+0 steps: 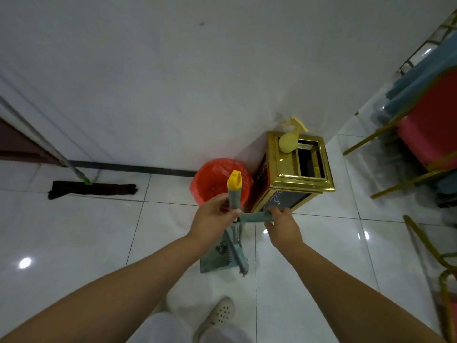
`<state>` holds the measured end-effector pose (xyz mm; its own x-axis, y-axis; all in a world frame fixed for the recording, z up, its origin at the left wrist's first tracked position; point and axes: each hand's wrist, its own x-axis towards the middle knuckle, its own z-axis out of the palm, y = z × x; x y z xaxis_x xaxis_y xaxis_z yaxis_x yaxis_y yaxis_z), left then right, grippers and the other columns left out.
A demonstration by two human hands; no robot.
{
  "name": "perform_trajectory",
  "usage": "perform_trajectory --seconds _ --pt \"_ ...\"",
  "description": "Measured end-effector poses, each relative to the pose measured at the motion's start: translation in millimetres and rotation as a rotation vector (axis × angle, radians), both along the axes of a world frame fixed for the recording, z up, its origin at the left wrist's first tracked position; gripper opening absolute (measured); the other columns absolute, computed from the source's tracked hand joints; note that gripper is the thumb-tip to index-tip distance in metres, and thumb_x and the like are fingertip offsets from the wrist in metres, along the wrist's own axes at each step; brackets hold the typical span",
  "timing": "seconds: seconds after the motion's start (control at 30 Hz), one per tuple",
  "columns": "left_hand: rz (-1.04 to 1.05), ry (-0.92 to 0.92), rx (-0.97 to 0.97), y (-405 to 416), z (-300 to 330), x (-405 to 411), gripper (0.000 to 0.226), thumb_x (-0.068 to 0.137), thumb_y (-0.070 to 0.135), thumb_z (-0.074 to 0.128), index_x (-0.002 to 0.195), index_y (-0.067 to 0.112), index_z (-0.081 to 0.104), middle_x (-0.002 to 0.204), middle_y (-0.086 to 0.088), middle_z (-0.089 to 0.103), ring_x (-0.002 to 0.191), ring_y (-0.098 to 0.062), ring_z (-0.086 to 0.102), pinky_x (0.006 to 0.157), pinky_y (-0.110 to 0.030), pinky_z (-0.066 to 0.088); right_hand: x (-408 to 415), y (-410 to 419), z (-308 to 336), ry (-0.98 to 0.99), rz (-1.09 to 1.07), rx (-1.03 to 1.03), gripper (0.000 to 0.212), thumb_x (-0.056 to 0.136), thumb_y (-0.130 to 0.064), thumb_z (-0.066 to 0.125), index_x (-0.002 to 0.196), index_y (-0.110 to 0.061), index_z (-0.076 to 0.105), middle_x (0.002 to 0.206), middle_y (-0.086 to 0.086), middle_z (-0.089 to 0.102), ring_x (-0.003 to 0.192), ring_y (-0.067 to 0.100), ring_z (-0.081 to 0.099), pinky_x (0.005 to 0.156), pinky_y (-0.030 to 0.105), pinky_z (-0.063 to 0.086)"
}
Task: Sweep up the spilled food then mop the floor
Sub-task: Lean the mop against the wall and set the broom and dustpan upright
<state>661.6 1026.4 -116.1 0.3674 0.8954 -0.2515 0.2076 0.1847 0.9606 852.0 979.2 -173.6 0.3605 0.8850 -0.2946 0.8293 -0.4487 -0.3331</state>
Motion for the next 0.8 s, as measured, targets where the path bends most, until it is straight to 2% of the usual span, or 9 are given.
perform_trajectory --seconds 0.1,0.23,0.37,0.5,0.6,0.67,0.7,0.77,0.8 --pt "0.046 0.002 0.032 8 -1 -28 0.024 0.085 0.021 0.068 0.088 0.044 0.063 0.090 0.014 0.069 0.089 -0.004 0.065 0.065 -0.010 0.051 -26 6 5 0.007 0.017 -0.005 0.038 0.093 -0.025 0.056 0.130 -0.022 0.053 0.122 0.007 0.050 0.103 0.024 0.058 0.087 0.031 0.049" --pt "0.089 -0.017 0.061 28 -2 -74 0.029 0.085 0.016 0.069 0.094 0.042 0.061 0.093 0.017 0.068 0.093 -0.002 0.064 0.080 -0.016 0.049 -67 16 12 -0.006 0.035 -0.014 0.039 0.090 -0.030 0.059 0.128 -0.024 0.055 0.117 0.003 0.055 0.104 0.020 0.056 0.083 0.026 0.047" --pt "0.074 -0.004 0.102 56 0 -128 0.030 0.085 0.016 0.067 0.094 0.044 0.060 0.092 0.018 0.069 0.089 0.003 0.064 0.080 -0.016 0.050 -119 37 18 -0.033 0.058 -0.021 0.036 0.087 -0.035 0.062 0.122 -0.028 0.058 0.111 -0.001 0.059 0.100 0.016 0.058 0.079 0.021 0.044" --pt "0.057 0.040 0.139 91 3 -181 0.025 0.085 0.017 0.066 0.103 0.034 0.065 0.095 0.006 0.071 0.090 -0.012 0.067 0.082 -0.029 0.056 -174 71 23 -0.076 0.079 -0.049 0.035 0.086 -0.038 0.062 0.120 -0.028 0.058 0.105 -0.004 0.058 0.095 0.014 0.057 0.076 0.021 0.045" --pt "0.053 0.092 0.186 121 6 -217 0.022 0.084 0.018 0.067 0.106 0.020 0.069 0.094 0.002 0.072 0.090 -0.015 0.067 0.085 -0.036 0.054 -209 98 25 -0.070 0.061 -0.068 0.031 0.086 -0.037 0.062 0.115 -0.027 0.058 0.098 -0.007 0.054 0.087 0.011 0.051 0.074 0.021 0.044" --pt "0.044 0.123 0.232 140 8 -237 0.018 0.083 0.018 0.068 0.100 0.023 0.069 0.087 0.009 0.071 0.085 -0.010 0.066 0.082 -0.030 0.054 -229 114 26 -0.021 0.036 -0.053 0.026 0.086 -0.035 0.062 0.110 -0.026 0.058 0.097 -0.007 0.054 0.084 0.010 0.051 0.073 0.020 0.044" --pt "0.040 0.130 0.252 148 11 -245 0.018 0.082 0.018 0.068 0.095 0.031 0.068 0.082 0.016 0.070 0.082 -0.002 0.065 0.079 -0.022 0.053 -238 123 26 0.004 0.028 -0.043 0.023 0.086 -0.034 0.063 0.106 -0.026 0.057 0.096 -0.007 0.054 0.083 0.010 0.053 0.072 0.020 0.044" --pt "0.032 0.139 0.276 166 17 -257 0.032 0.082 0.016 0.068 0.085 0.047 0.061 0.076 0.030 0.066 0.077 0.012 0.062 0.073 -0.004 0.046 -252 140 26 0.051 0.016 -0.023 0.016 0.086 -0.033 0.064 0.098 -0.028 0.054 0.095 -0.006 0.056 0.081 0.010 0.054 0.069 0.019 0.043" --pt "0.031 0.138 0.274 175 19 -262 0.035 0.082 0.015 0.068 0.084 0.049 0.059 0.075 0.033 0.065 0.076 0.015 0.061 0.070 0.000 0.043 -258 149 26 0.072 0.005 -0.018 0.016 0.086 -0.032 0.064 0.096 -0.029 0.053 0.094 -0.006 0.056 0.080 0.009 0.054 0.069 0.020 0.043"
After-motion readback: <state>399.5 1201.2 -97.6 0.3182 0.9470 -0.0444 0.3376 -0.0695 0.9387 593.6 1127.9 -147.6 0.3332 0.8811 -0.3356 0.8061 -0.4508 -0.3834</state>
